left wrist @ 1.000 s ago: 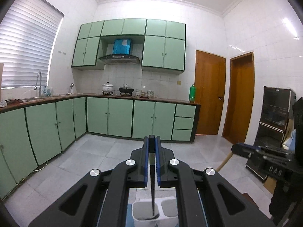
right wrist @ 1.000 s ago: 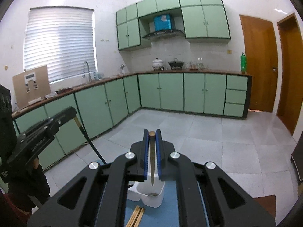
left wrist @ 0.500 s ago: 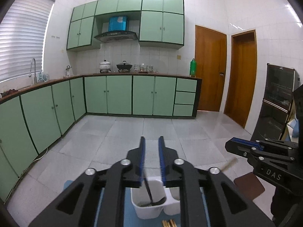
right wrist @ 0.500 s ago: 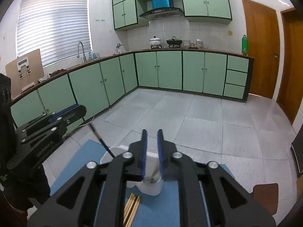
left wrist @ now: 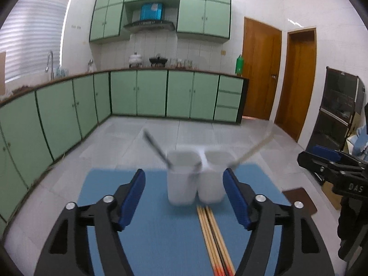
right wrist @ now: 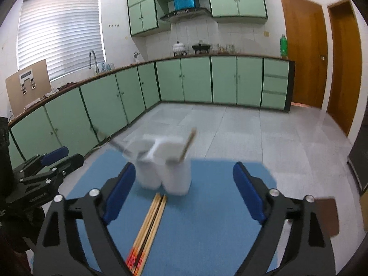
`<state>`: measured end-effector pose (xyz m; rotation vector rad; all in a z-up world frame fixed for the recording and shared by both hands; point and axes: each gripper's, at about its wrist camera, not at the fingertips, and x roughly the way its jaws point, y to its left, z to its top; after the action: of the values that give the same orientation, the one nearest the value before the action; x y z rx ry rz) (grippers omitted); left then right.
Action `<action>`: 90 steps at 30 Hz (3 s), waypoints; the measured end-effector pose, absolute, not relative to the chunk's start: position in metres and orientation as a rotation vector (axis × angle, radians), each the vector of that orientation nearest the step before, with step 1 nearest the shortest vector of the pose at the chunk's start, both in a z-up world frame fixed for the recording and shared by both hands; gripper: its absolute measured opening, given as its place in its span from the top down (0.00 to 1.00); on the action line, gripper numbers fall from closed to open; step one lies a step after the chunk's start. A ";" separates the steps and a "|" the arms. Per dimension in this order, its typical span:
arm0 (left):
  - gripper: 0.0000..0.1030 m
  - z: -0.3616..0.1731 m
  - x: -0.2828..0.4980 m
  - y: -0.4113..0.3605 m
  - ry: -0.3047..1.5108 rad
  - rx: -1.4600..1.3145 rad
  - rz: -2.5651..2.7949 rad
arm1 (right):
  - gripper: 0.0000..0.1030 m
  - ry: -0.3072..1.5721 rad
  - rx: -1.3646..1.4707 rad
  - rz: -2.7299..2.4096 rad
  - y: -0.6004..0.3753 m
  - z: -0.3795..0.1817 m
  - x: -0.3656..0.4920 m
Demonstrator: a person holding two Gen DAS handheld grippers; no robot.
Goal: Organize utensils
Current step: 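Lift both chopsticks and drop them into the white holder, then move both open tools back over the chopstick bundle, then grasp a plain wooden chopstick tip with the right tool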
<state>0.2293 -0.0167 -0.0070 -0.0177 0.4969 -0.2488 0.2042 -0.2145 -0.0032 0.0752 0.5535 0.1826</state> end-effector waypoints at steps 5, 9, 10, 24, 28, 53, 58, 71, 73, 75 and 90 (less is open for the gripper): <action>0.23 -0.047 0.196 -0.014 0.575 -0.001 -0.228 | 0.12 0.623 0.077 0.156 -0.211 -0.047 0.164; 0.20 -0.078 0.179 -0.011 0.655 -0.001 -0.223 | 0.11 0.703 0.114 0.149 -0.204 -0.083 0.143; 0.20 -0.085 0.177 -0.011 0.670 0.004 -0.220 | 0.11 0.717 0.122 0.153 -0.201 -0.090 0.138; 0.20 -0.145 0.154 -0.003 0.798 0.039 -0.156 | 0.11 0.847 0.073 0.169 -0.162 -0.156 0.108; 0.20 -0.154 0.154 -0.002 0.828 0.039 -0.154 | 0.11 0.874 0.051 0.163 -0.158 -0.162 0.107; 0.18 -0.161 0.162 0.003 0.857 0.026 -0.148 | 0.28 0.905 0.019 0.139 -0.154 -0.165 0.111; 0.18 -0.162 0.162 0.004 0.856 0.015 -0.141 | 0.42 0.912 -0.032 0.152 -0.138 -0.170 0.115; 0.18 -0.162 0.162 -0.002 0.856 0.045 -0.149 | 0.75 0.901 -0.031 0.178 -0.137 -0.168 0.115; 0.18 -0.163 0.161 -0.003 0.859 0.048 -0.152 | 0.87 0.899 -0.022 0.183 -0.138 -0.168 0.115; 0.18 -0.163 0.160 -0.005 0.862 0.047 -0.156 | 0.94 0.900 0.007 0.189 -0.142 -0.167 0.115; 0.18 -0.165 0.154 -0.041 0.899 0.082 -0.256 | 0.94 0.900 0.059 0.132 -0.175 -0.169 0.112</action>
<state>0.1542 -0.0412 -0.1653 0.0822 0.8986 -0.2559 0.1123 -0.1747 -0.1686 0.0585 0.8999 0.1323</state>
